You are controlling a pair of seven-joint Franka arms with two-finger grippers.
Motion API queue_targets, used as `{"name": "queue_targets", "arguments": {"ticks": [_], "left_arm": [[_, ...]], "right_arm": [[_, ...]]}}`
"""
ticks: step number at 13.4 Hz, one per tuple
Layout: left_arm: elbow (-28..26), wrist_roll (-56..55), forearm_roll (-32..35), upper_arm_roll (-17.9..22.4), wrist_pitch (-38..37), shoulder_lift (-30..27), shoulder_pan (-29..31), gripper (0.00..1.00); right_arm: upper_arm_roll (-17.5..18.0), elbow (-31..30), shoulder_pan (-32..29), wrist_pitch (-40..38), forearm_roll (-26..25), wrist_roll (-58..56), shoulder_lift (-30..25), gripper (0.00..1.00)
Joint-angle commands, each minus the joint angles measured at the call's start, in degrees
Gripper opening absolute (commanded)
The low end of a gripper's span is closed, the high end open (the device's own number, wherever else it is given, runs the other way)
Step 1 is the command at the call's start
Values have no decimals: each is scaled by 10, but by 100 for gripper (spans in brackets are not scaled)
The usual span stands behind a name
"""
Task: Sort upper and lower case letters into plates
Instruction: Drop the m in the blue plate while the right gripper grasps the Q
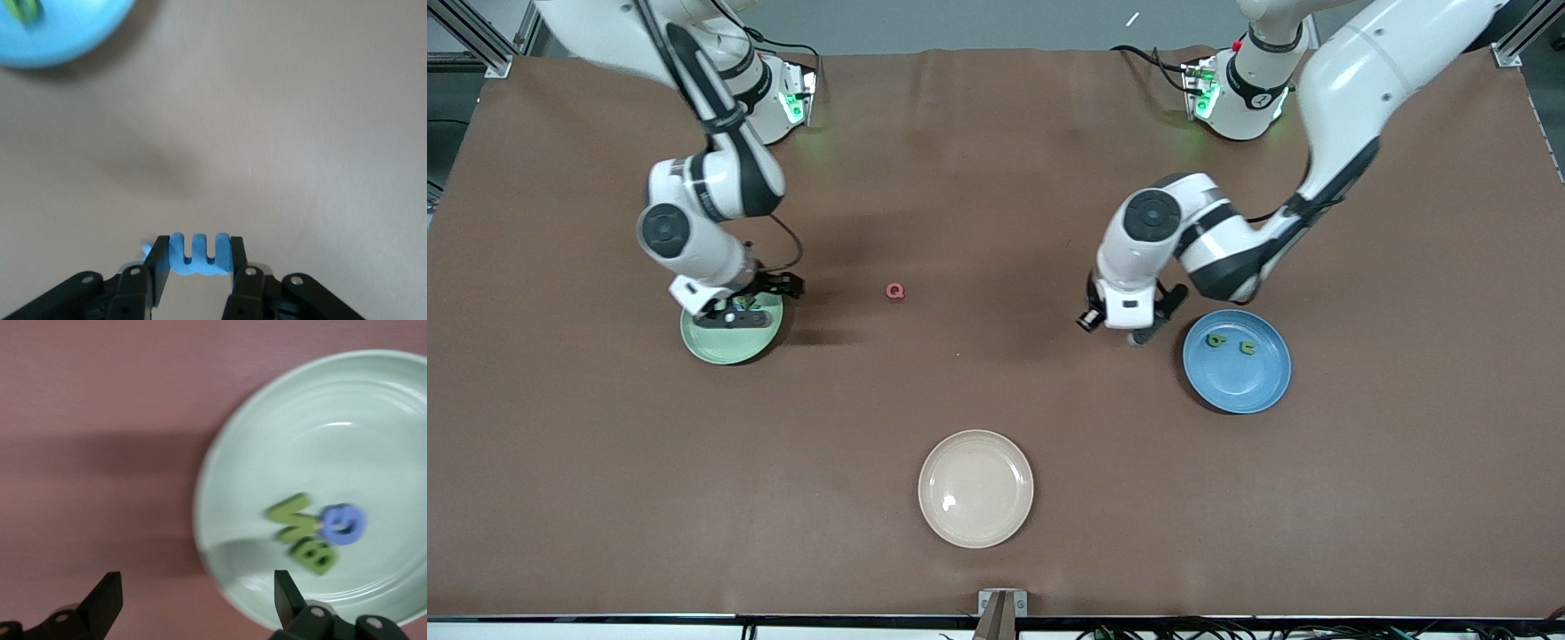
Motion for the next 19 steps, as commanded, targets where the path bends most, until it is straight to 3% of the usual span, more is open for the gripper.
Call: {"name": "queue_targets", "arguments": {"ticks": [1, 4, 8, 12, 19], "left_arm": [[18, 143, -22, -11, -50, -4, 39, 21], [32, 389, -20, 1, -57, 8, 86, 18], [57, 564, -12, 85, -54, 17, 86, 18], [58, 639, -12, 133, -28, 23, 87, 18], [74, 696, -12, 155, -6, 38, 85, 18]], "right_arm": [[-4, 8, 57, 0, 10, 111, -7, 100], [-4, 8, 98, 41, 26, 147, 13, 100], [-4, 8, 150, 75, 29, 147, 40, 100], [-4, 11, 182, 89, 30, 147, 52, 100], [-5, 27, 226, 134, 75, 147, 94, 100]]}}
